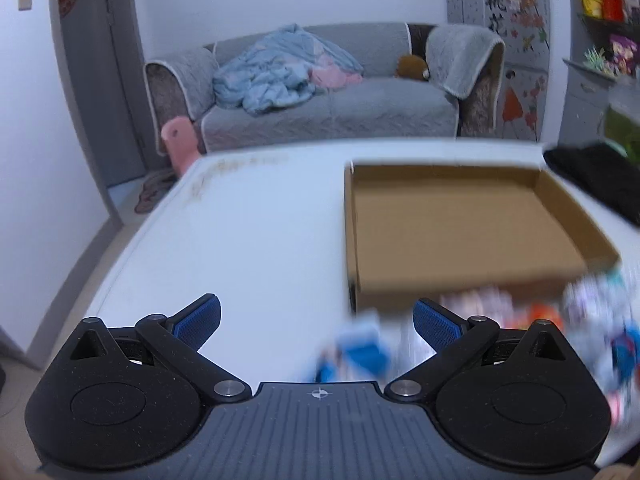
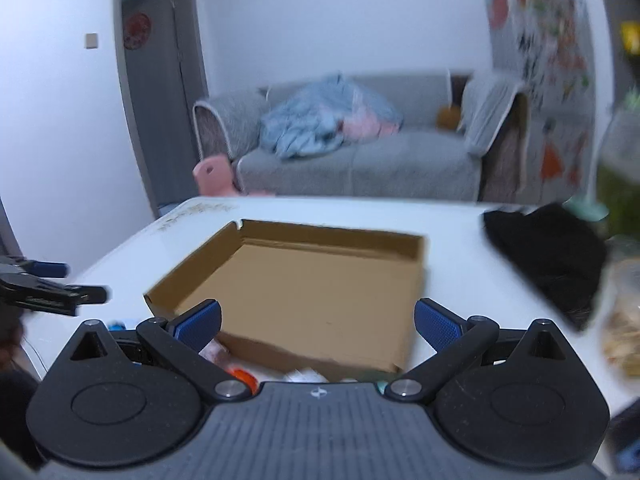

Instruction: Organize objects

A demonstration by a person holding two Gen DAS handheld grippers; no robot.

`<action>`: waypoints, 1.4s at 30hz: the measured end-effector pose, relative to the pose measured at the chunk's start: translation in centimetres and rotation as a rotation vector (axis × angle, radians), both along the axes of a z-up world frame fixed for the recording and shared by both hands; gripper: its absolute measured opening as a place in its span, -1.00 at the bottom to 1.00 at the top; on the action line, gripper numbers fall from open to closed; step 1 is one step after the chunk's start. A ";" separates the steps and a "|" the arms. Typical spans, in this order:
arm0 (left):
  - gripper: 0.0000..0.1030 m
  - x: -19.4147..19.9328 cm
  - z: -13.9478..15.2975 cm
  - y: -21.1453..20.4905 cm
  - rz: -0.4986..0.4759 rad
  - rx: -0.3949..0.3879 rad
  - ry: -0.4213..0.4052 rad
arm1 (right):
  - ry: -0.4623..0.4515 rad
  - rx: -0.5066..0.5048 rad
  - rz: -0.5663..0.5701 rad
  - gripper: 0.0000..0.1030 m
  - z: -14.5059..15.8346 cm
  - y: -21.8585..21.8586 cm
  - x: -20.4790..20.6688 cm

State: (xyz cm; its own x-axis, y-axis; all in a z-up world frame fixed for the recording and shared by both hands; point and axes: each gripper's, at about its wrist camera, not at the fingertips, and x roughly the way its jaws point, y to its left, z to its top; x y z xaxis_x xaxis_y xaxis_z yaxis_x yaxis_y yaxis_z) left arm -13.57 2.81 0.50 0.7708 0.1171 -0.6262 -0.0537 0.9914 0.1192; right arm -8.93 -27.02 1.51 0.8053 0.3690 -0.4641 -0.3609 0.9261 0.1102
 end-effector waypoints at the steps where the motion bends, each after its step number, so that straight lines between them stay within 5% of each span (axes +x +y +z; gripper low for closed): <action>1: 0.99 -1.2 -0.7 -0.2 -0.003 -0.005 0.011 | -0.009 -0.020 0.002 0.99 -0.6 -0.4 -1.1; 6: 0.99 -5.6 -3.8 -1.8 -0.016 0.026 0.052 | -0.001 -0.147 0.032 0.99 -3.7 -0.5 -5.4; 11: 0.99 -5.6 -5.3 -3.5 -0.027 0.106 0.036 | 0.060 -0.180 0.071 0.99 -6.0 0.3 -5.2; 23: 0.99 -4.0 -7.0 -2.5 -0.040 0.035 0.053 | 0.115 -0.190 0.105 0.97 -8.6 -0.5 -5.2; 26: 0.99 -3.7 -7.2 -2.4 -0.037 0.036 0.053 | 0.118 -0.179 0.112 0.55 -8.7 -0.6 -4.8; 32: 0.98 -3.4 -7.5 -2.1 -0.037 0.001 0.053 | 0.148 -0.197 0.119 0.11 -9.0 -0.4 -4.8; 39: 0.64 -3.2 -7.7 -1.8 -0.068 -0.075 0.063 | 0.166 -0.182 0.117 0.01 -8.7 -0.9 -4.9; 42: 0.33 -3.1 -7.5 -1.8 -0.094 -0.109 0.062 | 0.176 -0.171 0.116 -0.01 -8.6 -1.0 -4.8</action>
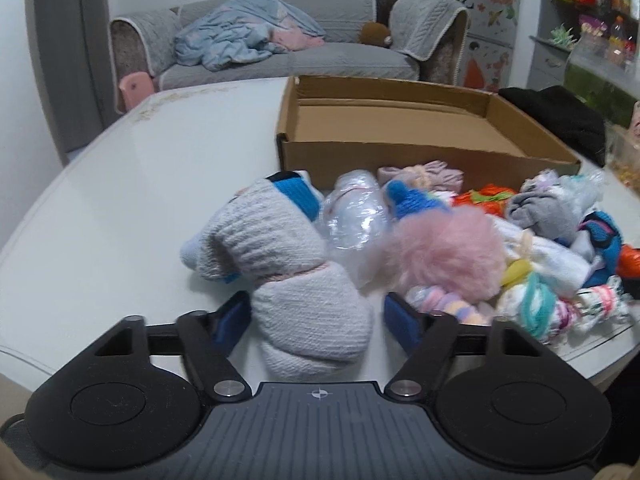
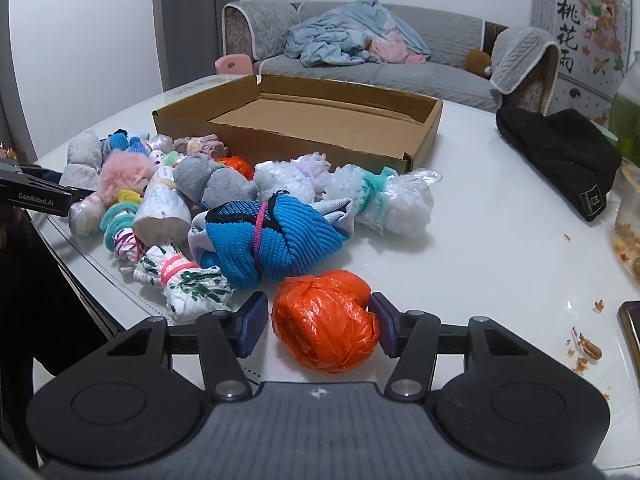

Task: Organize objects
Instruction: 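Grasp the orange plastic ball with the right gripper while the left grasps the grey knit sock roll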

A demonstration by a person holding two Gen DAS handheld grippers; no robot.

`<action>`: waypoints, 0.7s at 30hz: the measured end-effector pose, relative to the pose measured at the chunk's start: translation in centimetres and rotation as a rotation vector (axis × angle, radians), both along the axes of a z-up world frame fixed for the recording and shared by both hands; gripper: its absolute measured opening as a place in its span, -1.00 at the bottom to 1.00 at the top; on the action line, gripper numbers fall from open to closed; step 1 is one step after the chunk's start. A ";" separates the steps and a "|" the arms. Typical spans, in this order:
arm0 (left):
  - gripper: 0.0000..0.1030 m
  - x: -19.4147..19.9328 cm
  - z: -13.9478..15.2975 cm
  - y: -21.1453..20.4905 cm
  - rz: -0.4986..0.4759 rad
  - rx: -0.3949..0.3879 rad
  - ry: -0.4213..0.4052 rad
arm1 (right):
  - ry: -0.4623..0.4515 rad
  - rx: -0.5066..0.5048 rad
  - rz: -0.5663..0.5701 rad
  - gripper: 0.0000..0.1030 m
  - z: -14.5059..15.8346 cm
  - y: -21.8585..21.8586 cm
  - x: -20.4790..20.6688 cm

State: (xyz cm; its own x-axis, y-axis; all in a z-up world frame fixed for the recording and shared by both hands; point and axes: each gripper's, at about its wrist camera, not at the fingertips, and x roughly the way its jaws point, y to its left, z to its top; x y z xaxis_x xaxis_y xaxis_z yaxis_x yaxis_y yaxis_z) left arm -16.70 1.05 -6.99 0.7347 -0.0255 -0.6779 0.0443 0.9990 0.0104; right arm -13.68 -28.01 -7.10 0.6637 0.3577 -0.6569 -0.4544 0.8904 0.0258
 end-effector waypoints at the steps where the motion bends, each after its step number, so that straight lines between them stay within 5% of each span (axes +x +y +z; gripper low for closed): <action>1: 0.17 0.0 0.1 0.0 -0.005 0.002 -0.004 | 0.003 0.002 -0.003 -0.02 0.1 0.0 0.1; 5: -0.06 -0.1 0.2 0.3 -0.012 -0.024 -0.010 | 0.008 0.025 -0.021 -0.23 0.3 -0.3 0.2; 14: -0.08 -0.9 2.3 1.8 -0.004 -0.032 -0.062 | 0.003 0.043 -0.042 -0.26 1.2 -1.1 0.5; 21: -0.08 0.8 6.7 3.3 -0.025 0.004 -0.129 | -0.053 0.064 -0.044 -0.26 5.1 -1.9 2.0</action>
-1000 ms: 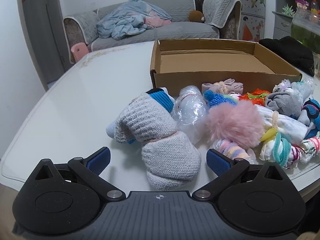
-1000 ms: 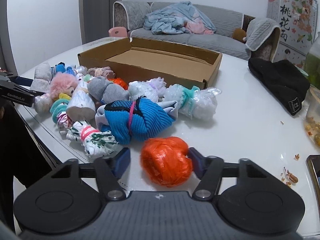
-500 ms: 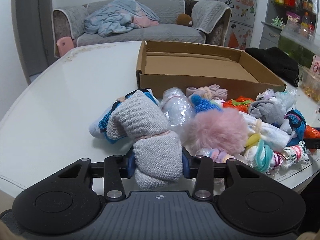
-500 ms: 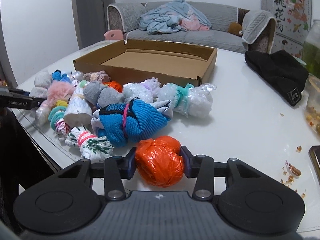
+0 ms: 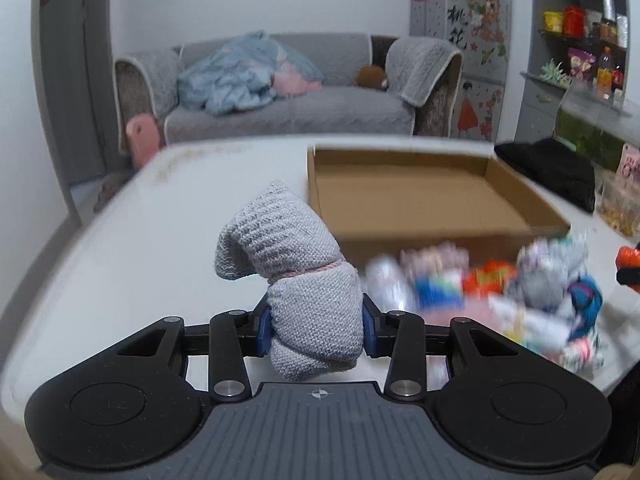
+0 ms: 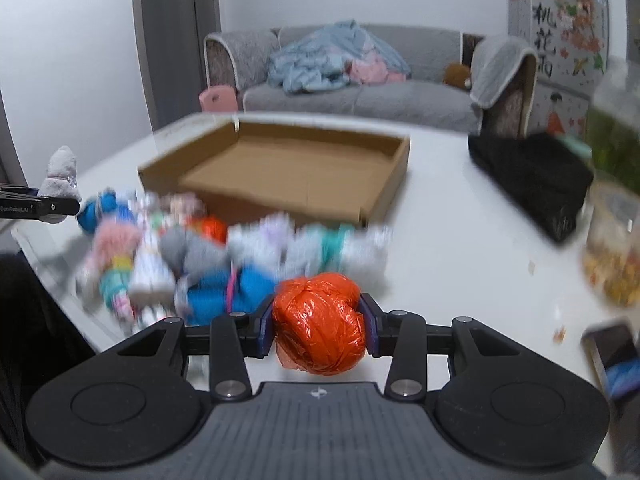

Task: Organize objects
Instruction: 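Grasp the orange plastic ball with the right gripper while the left grasps the grey knit sock roll, then lower both held bundles into the cardboard box and open both grippers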

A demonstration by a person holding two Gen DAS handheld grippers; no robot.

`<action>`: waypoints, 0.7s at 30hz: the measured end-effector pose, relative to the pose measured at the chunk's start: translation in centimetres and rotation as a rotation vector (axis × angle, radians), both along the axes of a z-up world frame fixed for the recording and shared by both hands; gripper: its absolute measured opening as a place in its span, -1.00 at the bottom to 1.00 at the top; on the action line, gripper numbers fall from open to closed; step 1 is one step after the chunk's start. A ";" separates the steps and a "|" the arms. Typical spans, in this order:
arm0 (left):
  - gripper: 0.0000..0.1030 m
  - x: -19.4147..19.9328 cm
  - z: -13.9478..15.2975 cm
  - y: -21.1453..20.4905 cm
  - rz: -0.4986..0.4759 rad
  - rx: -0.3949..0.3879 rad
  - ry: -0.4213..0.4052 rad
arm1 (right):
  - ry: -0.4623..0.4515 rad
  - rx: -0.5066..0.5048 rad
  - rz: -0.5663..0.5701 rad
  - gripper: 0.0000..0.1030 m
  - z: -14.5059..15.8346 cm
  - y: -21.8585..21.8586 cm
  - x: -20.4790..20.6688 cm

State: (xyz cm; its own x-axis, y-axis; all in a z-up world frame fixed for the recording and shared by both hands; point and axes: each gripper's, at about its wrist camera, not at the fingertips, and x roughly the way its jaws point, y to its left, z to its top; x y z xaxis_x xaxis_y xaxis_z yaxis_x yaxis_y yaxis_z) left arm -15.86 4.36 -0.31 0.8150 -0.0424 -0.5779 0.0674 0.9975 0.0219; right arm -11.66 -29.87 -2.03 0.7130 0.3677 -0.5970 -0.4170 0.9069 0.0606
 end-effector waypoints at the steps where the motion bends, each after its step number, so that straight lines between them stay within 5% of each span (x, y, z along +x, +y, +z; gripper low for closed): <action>1: -0.08 0.8 0.9 0.2 -0.004 0.000 -0.011 | -0.016 0.002 0.009 -0.25 0.9 0.1 0.6; 11: -0.08 14.2 6.3 -1.3 -0.100 0.026 0.022 | -0.092 0.068 0.135 -0.25 7.9 6.8 9.4; 21: -0.07 26.7 0.0 -6.0 -0.274 0.088 0.175 | 0.076 0.053 0.192 -0.25 5.7 14.9 21.1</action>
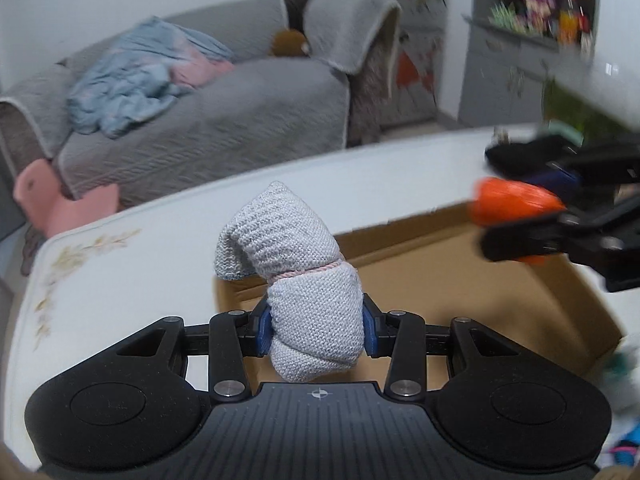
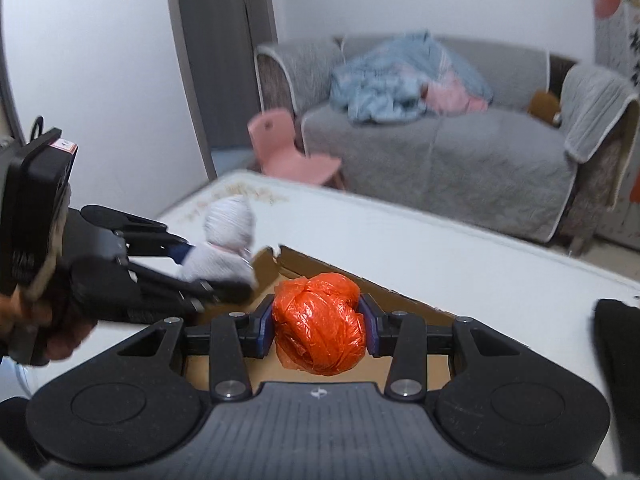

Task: Organize objects
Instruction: 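Lower both held bundles into the cardboard box and open both grippers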

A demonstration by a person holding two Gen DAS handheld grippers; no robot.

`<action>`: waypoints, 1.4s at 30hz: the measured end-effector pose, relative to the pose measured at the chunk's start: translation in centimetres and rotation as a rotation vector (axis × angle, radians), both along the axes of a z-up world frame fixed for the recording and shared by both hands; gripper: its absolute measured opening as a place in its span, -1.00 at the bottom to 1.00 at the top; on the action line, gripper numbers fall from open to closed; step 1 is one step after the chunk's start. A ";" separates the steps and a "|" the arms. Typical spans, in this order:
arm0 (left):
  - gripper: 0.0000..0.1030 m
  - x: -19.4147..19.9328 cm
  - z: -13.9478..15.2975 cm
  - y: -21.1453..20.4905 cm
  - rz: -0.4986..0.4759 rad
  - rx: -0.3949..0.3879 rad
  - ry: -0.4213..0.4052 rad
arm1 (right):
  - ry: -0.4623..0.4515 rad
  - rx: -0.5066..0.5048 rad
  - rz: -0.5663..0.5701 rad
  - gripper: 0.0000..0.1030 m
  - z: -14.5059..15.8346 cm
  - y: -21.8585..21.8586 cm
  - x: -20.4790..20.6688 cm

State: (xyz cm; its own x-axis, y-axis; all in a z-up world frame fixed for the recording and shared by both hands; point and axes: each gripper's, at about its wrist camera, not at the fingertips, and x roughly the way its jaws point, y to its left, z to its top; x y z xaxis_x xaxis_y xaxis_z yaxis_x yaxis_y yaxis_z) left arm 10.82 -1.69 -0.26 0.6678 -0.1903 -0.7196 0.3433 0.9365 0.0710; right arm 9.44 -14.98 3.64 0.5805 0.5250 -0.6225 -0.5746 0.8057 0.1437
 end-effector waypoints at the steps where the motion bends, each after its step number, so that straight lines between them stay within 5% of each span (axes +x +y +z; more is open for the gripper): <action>1: -0.07 0.7 -0.9 -0.1 -0.006 0.014 0.016 | 0.021 -0.014 0.001 -0.25 -0.9 0.4 1.3; 8: -0.07 3.3 -5.1 -0.7 -0.060 0.078 0.087 | 0.157 -0.065 -0.008 -0.25 -5.2 2.3 7.2; 22: 0.03 4.7 -5.5 0.3 -0.033 0.047 0.164 | 0.229 -0.145 -0.010 -0.23 -6.7 4.1 7.3; 25: 0.14 4.8 -5.5 0.5 -0.027 0.055 0.170 | 0.252 -0.141 -0.027 -0.20 -6.8 4.2 7.2; 27: 0.48 4.7 -5.5 0.2 -0.030 0.081 0.157 | 0.258 -0.154 -0.028 -0.17 -6.8 4.6 7.3; 31: 0.65 4.5 -5.5 -0.4 -0.019 0.108 0.144 | 0.245 -0.167 -0.042 0.26 -6.3 5.2 7.0; 37: 0.75 3.8 -3.3 0.1 -0.017 0.082 0.132 | 0.211 -0.159 -0.065 0.59 -4.2 4.0 6.1; 42: 0.80 3.3 -1.4 0.2 -0.007 0.034 0.172 | 0.223 -0.144 -0.078 0.62 -2.6 3.4 6.1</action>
State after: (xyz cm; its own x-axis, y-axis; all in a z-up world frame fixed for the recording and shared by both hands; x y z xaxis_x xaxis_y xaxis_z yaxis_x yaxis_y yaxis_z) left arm 14.08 -1.49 -1.66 0.5326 -0.1680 -0.8295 0.3600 0.9320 0.0423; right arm 15.59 -11.57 1.04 0.4558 0.3810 -0.8044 -0.4772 0.8675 0.1405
